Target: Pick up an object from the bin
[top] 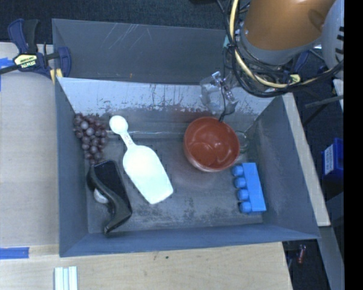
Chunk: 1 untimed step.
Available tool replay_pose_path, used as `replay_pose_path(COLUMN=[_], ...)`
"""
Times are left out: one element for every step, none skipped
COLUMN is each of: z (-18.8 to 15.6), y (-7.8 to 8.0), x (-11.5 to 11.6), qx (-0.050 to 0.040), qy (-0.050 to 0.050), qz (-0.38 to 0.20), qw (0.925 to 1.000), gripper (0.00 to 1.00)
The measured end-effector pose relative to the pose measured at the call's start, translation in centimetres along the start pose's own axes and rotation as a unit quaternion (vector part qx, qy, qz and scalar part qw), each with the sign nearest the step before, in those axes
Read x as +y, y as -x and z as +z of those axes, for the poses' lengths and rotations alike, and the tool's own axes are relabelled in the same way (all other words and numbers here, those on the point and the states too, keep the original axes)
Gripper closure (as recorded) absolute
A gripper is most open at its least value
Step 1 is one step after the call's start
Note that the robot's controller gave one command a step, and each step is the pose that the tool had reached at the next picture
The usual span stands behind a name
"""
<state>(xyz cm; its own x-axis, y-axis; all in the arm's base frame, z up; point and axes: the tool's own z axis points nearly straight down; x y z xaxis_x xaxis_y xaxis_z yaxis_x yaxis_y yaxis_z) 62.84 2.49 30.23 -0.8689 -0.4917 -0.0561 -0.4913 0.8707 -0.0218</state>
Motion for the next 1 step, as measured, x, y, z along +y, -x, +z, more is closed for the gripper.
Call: replay_pose_path(z=[0.01], y=[-0.01], x=[-0.02], qx=[0.0001], qy=[0.0], qz=[0.001], qw=[1.0], gripper=[1.0])
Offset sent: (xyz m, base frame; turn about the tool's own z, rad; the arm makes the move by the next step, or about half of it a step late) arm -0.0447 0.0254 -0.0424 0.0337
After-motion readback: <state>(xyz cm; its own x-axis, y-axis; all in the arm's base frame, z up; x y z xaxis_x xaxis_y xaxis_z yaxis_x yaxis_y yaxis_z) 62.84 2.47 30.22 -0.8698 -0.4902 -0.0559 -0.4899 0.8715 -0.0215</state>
